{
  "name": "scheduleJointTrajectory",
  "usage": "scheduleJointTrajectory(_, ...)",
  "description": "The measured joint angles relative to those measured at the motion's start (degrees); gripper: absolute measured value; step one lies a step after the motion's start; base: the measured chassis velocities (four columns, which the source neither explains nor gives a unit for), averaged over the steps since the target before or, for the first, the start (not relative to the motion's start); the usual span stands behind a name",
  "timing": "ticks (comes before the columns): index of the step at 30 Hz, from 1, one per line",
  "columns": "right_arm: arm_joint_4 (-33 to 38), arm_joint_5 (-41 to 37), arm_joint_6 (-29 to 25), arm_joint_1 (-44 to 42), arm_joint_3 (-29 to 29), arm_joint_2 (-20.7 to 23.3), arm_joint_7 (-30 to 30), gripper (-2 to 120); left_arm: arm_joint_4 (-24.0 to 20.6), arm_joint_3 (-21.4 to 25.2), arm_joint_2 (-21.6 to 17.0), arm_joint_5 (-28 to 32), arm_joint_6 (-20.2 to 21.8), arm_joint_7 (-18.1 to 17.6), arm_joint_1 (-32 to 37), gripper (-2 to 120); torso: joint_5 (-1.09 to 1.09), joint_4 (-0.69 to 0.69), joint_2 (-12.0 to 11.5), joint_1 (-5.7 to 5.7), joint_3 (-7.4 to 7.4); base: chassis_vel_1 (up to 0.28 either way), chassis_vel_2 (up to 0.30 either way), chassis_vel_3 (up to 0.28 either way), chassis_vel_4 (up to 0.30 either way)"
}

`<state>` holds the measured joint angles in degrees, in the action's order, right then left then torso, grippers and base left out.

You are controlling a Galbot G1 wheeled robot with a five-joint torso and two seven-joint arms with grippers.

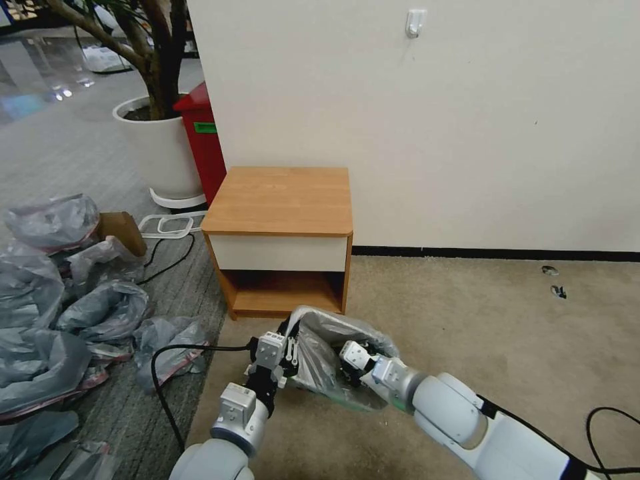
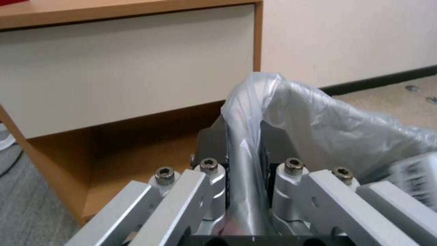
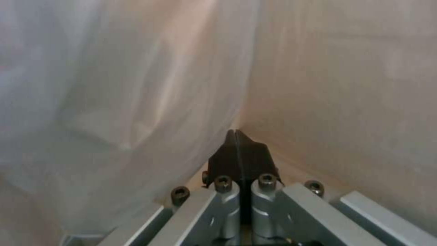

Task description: Pick up the garbage bag from the table and place it over the trash can.

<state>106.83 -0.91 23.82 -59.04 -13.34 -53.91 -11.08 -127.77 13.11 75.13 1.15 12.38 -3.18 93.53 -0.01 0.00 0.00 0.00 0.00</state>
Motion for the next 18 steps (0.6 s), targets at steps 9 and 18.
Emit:
scheduleJointTrajectory(9, -4.46, 0.70, -0.05, 2.92, -2.58, -2.75, -0.18, 0, -1.52, -0.71, 0.56, 0.32, -0.01, 0.03, 0.58, 9, 0.00, 0.00, 0.00, 0.00, 0.00, 0.000, 0.000, 0.000, 0.000)
scheduleJointTrajectory(18, -6.30, 0.75, -0.38, 4.01, -3.17, -3.46, -0.22, 0, -2.04, -0.29, 0.71, 1.15, 0.11, 0.03, 0.80, 9, 0.01, 0.00, 0.00, 0.00, 0.00, 0.000, 0.000, 0.000, 0.000)
